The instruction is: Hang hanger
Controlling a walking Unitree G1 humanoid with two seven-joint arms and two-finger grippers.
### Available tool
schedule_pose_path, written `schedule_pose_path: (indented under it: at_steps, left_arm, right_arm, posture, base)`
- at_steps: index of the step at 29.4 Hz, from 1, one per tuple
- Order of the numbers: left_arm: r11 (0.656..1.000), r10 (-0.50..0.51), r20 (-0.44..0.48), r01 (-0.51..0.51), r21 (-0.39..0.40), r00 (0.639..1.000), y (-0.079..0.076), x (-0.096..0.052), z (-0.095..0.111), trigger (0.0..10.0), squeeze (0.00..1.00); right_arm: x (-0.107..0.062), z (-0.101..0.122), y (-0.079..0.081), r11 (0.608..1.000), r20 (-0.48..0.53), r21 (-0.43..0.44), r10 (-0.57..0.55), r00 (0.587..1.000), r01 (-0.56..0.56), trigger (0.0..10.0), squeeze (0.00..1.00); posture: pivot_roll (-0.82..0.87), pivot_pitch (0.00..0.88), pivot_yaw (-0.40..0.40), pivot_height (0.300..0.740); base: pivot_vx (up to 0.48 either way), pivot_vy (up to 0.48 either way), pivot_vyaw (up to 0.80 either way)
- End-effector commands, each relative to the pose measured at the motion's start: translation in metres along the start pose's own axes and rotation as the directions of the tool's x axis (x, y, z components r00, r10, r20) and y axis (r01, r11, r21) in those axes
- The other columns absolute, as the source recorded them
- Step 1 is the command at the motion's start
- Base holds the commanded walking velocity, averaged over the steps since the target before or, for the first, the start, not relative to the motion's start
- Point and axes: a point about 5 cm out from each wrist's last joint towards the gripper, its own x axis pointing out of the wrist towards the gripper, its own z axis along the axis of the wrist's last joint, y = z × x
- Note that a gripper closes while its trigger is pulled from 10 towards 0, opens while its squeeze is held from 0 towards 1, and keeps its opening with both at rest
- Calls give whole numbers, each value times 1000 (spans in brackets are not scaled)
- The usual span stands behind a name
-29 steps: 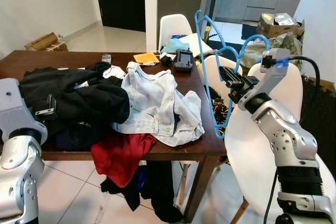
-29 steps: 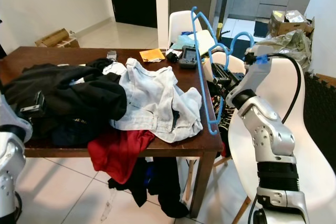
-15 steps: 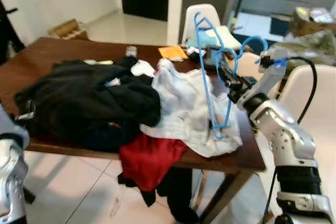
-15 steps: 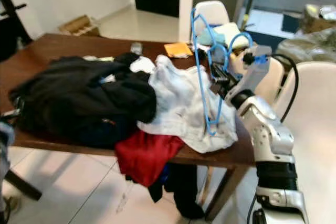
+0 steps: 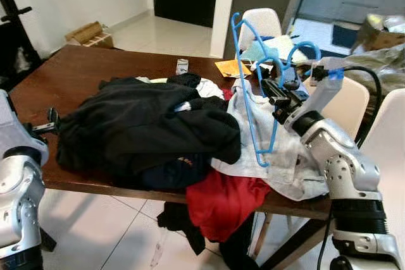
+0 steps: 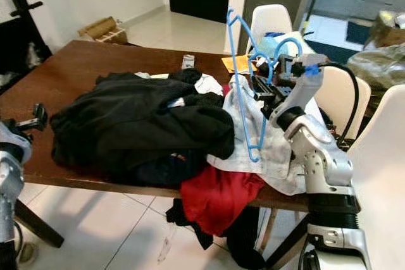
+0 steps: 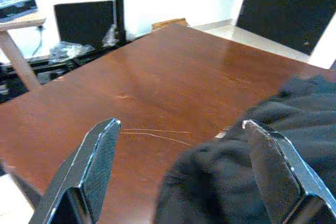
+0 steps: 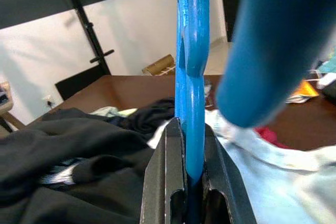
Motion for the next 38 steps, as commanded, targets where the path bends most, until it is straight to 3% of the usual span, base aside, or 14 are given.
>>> schedule_pose_path:
  at_steps: [1,10,17,19,22,24,30,33,38]
  left_arm:
    - [1000,8,-7,-8,-2,1000,3,1,-4,10000,0]
    - [1000,10,-12,-10,-4,1000,11,5,-11,10000,0]
    - [998,4,-52,-7,-64,999,12,7,-19,10000,0]
    - [989,-24,-127,5,-146,992,8,9,-30,10000,0]
    - [985,-36,-154,10,-172,987,6,10,-34,10000,0]
    - [980,-40,-235,-8,-197,971,7,12,-47,10000,0]
    - [977,-43,-290,-20,-212,956,12,17,-60,10000,0]
    - [978,-62,-360,-15,-208,931,22,20,-78,10000,0]
    - [990,-77,-345,32,-134,935,28,34,-74,10000,0]
  right_arm:
    - [-2,3,-3,1000,0,-13,-12,1000,12,10000,0]
    - [0,3,-1,1000,-5,-14,0,1000,0,10000,0]
    - [-1,3,-1,1000,-10,-16,1,1000,-1,10000,0]
    - [-1,3,-1,1000,-14,-20,-3,1000,2,10000,0]
    - [-2,3,-1,1000,-16,-21,-4,1000,4,10000,0]
    - [-3,3,-2,1000,-21,-27,-7,1000,7,10000,0]
    - [-5,4,-4,999,-26,-34,-18,999,17,10000,0]
    - [-8,3,-6,999,-34,-40,-33,999,31,10000,0]
    - [-12,2,-7,998,-47,-45,-46,998,44,10000,0]
  posture:
    - [197,0,-36,740]
    - [195,0,-42,740]
    - [191,0,-44,740]
    - [185,0,-42,740]
    - [185,0,-42,740]
    - [175,0,-40,740]
    - [166,0,-35,740]
    - [154,0,-35,740]
    - [136,0,-35,740]
  base:
    - [0,337,0]
    - [0,0,0]
    - [0,0,0]
    - [0,0,0]
    - [0,0,0]
    - [0,0,0]
    - [0,0,0]
    - [0,0,0]
    - [0,0,0]
